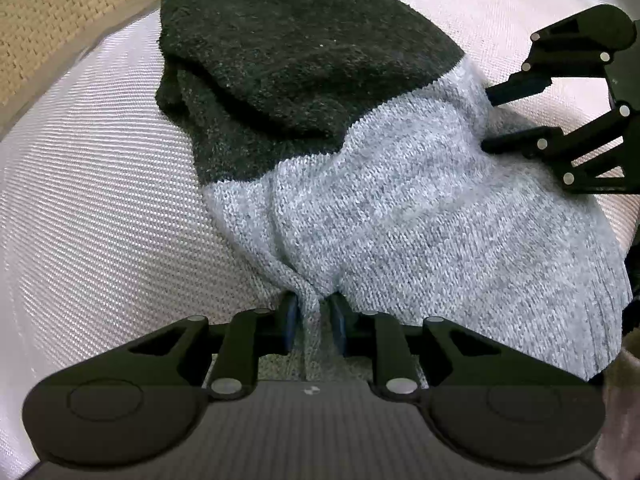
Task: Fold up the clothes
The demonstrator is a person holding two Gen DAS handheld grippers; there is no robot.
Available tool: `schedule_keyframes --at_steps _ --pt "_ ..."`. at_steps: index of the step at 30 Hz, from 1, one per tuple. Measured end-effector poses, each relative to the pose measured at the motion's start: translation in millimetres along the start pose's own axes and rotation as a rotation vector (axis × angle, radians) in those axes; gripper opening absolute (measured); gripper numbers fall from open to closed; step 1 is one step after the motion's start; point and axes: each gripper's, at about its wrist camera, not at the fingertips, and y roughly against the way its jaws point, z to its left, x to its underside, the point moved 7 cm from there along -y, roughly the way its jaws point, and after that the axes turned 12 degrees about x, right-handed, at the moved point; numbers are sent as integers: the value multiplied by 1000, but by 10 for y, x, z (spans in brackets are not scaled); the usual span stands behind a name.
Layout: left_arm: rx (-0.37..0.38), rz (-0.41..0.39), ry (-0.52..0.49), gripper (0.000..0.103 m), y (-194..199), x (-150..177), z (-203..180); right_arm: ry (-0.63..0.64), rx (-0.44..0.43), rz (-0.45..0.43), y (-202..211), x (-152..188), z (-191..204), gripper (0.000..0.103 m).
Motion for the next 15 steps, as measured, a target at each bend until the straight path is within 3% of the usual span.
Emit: schedule_keyframes --at_steps 7,15 --pt "-19 -25 -7 20 26 -39 -27 -11 6 -24 49 16 8 37" --pt "5 -2 -83 19 242 119 -159 32 5 -190 564 82 105 37"
